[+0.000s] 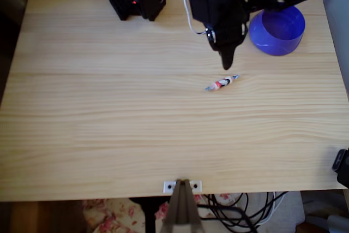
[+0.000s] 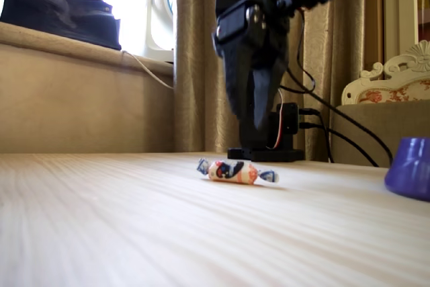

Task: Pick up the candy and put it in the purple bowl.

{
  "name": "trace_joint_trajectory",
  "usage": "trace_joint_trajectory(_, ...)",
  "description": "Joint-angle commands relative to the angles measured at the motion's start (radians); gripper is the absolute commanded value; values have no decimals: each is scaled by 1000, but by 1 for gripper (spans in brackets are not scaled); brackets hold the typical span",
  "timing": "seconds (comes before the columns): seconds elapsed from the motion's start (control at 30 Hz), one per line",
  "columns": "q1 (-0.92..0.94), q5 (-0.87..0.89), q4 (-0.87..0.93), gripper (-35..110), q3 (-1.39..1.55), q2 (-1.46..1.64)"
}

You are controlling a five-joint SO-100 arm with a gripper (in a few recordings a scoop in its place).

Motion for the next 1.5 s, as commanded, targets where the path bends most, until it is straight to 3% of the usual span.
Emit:
trace_joint_trajectory(0.0,-3,15,77,16,-210,-8)
trace_joint_trajectory(0.33,51,-40,58,17,-345,-207)
trace_joint_trajectory(0.57,74,-80,-38,17,-270,-281)
trace_joint_trajectory(1.47,60,-118,-100,15,-160,-359)
